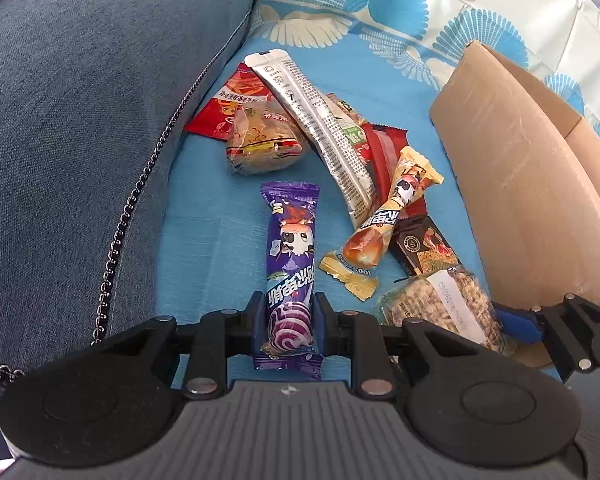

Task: Organize snacks
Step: 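Carry the purple candy bar and clear snack bag over the cardboard box with both tools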

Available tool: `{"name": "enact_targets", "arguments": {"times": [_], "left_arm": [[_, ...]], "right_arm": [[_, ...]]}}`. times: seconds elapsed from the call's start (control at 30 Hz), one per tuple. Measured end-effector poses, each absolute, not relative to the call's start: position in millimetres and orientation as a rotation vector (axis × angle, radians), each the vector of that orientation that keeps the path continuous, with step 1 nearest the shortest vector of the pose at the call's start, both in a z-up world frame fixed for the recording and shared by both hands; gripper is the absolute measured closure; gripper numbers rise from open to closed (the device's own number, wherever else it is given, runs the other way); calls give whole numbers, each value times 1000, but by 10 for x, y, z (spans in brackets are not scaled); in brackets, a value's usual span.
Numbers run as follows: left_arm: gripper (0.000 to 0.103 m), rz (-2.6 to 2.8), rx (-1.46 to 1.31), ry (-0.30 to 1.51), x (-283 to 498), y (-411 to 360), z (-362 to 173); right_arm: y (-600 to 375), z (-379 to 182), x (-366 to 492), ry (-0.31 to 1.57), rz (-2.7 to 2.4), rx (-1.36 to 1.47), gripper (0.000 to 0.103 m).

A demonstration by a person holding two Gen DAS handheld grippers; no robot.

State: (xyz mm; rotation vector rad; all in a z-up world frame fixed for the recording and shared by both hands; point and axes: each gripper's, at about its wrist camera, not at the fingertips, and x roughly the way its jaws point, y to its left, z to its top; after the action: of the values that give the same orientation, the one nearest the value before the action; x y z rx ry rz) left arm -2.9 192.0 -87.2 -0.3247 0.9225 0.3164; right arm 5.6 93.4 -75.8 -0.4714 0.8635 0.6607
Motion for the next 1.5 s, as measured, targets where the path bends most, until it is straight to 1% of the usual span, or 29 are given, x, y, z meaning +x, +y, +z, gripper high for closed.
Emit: {"name": "enact_targets", "arguments": {"times": [0.27, 0.5, 0.8, 0.9, 1.17, 1.4, 1.5], "left_arm": [[77, 320, -330, 918, -14, 1901, -868], [77, 319, -312, 850, -61, 1840, -763], [78, 326, -313, 667, -304, 1749, -418], [79, 309, -295, 619, -401, 1688, -255], [79, 229, -183, 562, -374, 1458, 61], [79, 249, -279, 488, -393, 1477, 123], [79, 258, -317, 484, -398, 1520, 160]], "right_arm": [[910, -730, 29, 843, 665, -469, 21], [825, -538, -51, 761, 685, -436, 21], [682, -236, -191, 612, 709, -427, 21], [565, -117, -185, 578, 702, -383, 21], [241, 119, -105, 534, 702, -261, 22], [25, 281, -112, 468, 720, -169, 22], [-66, 343, -117, 439, 711, -144, 22]]}}
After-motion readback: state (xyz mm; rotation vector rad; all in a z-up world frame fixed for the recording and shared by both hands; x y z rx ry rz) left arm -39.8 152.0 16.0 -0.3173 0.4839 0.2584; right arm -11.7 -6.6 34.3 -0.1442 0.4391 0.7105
